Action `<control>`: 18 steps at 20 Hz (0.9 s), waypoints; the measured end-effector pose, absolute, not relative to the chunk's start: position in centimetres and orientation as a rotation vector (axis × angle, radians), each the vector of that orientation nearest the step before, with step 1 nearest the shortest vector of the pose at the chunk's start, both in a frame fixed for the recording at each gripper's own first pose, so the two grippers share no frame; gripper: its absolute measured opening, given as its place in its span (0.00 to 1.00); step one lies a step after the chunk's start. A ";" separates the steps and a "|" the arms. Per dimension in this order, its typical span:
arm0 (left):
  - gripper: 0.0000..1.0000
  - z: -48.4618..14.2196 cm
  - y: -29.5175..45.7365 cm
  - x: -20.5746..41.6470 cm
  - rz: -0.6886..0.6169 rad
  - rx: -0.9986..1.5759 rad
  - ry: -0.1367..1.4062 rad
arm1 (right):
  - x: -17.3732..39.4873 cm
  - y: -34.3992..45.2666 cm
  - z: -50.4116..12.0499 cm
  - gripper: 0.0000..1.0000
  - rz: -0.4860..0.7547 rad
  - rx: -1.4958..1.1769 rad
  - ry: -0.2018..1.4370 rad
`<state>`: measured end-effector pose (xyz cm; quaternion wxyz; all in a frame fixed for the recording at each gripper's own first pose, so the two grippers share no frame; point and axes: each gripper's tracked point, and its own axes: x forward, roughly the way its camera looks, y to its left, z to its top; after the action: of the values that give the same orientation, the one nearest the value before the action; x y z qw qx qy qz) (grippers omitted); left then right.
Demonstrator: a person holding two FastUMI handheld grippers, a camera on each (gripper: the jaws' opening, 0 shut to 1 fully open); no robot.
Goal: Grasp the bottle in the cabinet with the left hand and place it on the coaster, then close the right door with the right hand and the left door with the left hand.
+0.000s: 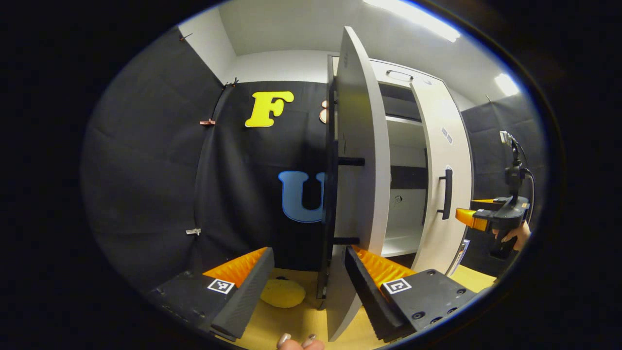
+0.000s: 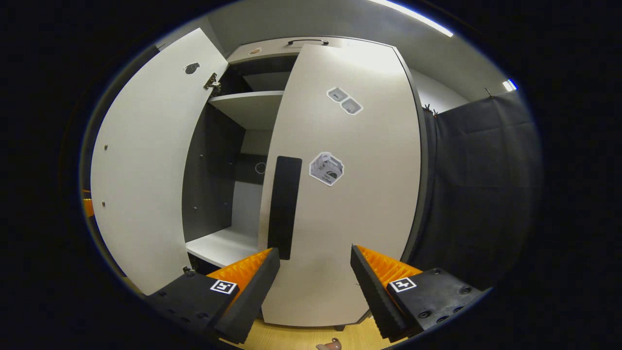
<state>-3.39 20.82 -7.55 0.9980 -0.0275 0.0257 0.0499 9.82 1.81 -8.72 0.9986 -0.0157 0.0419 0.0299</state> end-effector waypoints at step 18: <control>0.95 -8.9 2.6 3.0 -0.142 -0.067 0.086 | 8.6 -5.8 -7.8 0.97 0.053 -0.027 0.082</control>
<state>2.99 2.61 -8.86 0.9960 -0.0335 0.0430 -0.0707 8.57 -5.80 -7.78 0.9987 -0.0137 0.0410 0.0264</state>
